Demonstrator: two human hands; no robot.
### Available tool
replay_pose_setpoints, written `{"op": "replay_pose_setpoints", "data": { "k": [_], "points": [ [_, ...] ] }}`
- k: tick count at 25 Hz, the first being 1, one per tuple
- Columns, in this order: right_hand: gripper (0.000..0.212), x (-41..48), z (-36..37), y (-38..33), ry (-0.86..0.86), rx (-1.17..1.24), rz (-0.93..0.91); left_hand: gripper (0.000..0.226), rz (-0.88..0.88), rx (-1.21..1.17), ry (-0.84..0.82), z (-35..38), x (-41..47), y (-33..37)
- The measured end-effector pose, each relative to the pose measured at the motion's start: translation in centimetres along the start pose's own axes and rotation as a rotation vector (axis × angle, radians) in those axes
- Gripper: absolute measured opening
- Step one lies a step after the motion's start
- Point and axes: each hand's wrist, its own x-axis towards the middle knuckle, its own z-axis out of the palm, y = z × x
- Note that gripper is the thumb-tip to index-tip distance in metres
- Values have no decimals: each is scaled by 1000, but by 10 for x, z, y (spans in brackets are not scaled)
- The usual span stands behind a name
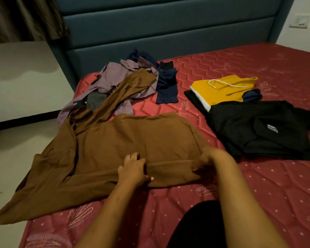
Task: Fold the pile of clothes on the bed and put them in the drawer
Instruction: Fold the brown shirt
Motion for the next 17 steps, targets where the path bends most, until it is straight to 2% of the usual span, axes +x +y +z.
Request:
{"op": "replay_pose_setpoints", "data": {
  "k": [2, 4, 5, 9, 11, 12, 14, 16, 17],
  "points": [
    [42, -5, 1, -3, -34, -20, -45, 49, 74, -36, 28, 1, 2, 9],
    [22, -10, -2, -3, -48, 1, -175, 31, 132, -218, 53, 2, 3, 15],
    [18, -14, -5, -3, -56, 44, -261, 30, 161, -349, -2, 2, 3, 17],
    [55, -42, -12, -3, -198, 398, -551, 42, 288, -844, -337, -8, -4, 19],
    [70, -52, -14, -1, -225, 489, -619, 34, 305, -1049, -358, -15, -4, 18],
    [76, -56, -15, -1, -220, 510, -642, 29, 314, -1073, -270, -20, -2, 18],
    [79, -51, -16, -1, -110, 570, -660, 25, 346, -877, 66, -31, 9, 19],
    [68, -31, -18, 1, 221, 610, -650, 26, 376, -614, 376, -41, 25, 25],
    [63, -20, -17, 3, 393, 617, -609, 28, 381, -522, 453, -41, 36, 27]
  ]
}}
